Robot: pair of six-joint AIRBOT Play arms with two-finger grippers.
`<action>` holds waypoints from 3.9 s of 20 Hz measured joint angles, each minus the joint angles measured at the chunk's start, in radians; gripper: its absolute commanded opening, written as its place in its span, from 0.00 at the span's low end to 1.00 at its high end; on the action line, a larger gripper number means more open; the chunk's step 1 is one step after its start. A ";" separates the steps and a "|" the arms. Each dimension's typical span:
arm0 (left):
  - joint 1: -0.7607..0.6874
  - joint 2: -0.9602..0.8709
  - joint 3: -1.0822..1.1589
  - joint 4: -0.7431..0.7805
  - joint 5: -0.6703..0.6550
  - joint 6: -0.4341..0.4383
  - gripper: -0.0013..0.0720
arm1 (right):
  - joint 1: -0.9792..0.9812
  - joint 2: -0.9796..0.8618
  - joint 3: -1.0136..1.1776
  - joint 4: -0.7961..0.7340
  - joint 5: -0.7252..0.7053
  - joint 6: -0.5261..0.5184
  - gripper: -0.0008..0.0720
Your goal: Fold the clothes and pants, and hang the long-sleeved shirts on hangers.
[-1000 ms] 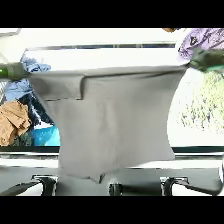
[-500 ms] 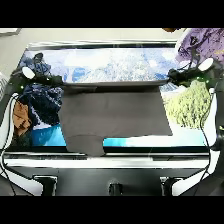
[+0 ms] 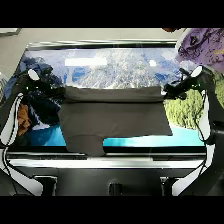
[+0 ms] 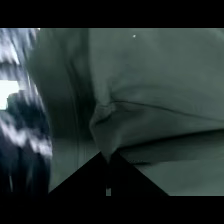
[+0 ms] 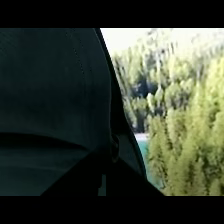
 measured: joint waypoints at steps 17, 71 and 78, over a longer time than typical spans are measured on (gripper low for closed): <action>-0.002 -0.020 0.015 -0.003 -0.167 -0.035 0.93 | 0.082 -0.021 -0.002 -0.157 0.145 0.047 0.78; 0.074 0.896 -1.380 -0.590 0.105 0.176 0.04 | -0.337 0.461 -0.860 0.149 -0.055 -0.190 0.72; 0.074 0.896 -1.380 -0.590 0.103 0.176 0.04 | -0.336 0.439 -0.924 0.209 -0.090 -0.229 0.37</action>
